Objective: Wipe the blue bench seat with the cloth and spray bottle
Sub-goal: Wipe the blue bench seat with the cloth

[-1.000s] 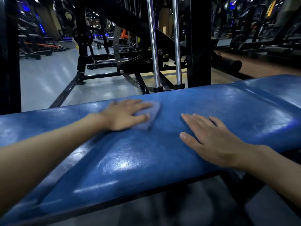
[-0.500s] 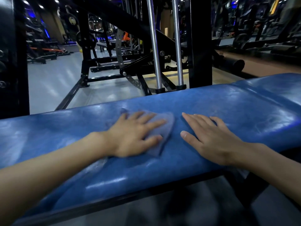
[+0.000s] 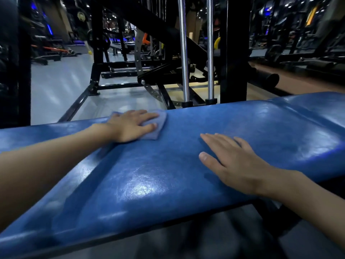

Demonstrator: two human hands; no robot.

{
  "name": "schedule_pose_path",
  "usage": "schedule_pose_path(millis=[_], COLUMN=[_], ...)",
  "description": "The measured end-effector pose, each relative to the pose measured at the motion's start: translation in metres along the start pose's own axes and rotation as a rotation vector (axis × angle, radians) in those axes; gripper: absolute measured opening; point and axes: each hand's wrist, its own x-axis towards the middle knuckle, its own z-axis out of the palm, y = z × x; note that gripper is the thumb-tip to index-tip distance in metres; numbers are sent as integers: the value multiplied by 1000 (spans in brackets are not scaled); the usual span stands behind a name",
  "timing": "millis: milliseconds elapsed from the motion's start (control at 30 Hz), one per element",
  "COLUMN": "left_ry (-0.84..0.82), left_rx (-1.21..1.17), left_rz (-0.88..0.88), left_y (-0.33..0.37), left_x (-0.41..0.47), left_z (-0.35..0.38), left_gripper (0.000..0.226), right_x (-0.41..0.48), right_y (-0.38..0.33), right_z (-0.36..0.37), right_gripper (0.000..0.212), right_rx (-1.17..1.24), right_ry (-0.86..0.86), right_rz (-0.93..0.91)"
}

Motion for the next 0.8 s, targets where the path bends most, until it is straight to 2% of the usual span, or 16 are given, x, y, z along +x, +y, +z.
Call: schedule_pose_path(millis=[67, 167, 333, 433, 500, 567, 700, 800], left_ry=[-18, -27, 20, 7, 51, 80, 27, 7], left_rx=[-34, 11, 73, 123, 103, 89, 63, 29], left_rz=[-153, -201, 18, 261, 443, 550, 524, 391], left_y=[-25, -27, 16, 56, 76, 80, 70, 45], left_x=[14, 20, -24, -70, -98, -113, -101, -64], left_z=[-1, 2, 2, 3, 5, 5, 0, 0], left_gripper=[76, 69, 68, 81, 75, 70, 70, 73], right_x=[2, 4, 9, 9, 8, 7, 7, 5], right_y=[-7, -6, 2, 2, 1, -1, -2, -3], right_z=[4, 6, 14, 14, 13, 12, 10, 9], right_gripper=[91, 96, 106, 107, 101, 97, 99, 94], right_rx=[-59, -103, -130, -96, -69, -54, -64, -74], right_ry=[-27, -4, 62, 87, 94, 88, 69, 54], right_rz=[-3, 11, 0, 15, 25, 24, 26, 21])
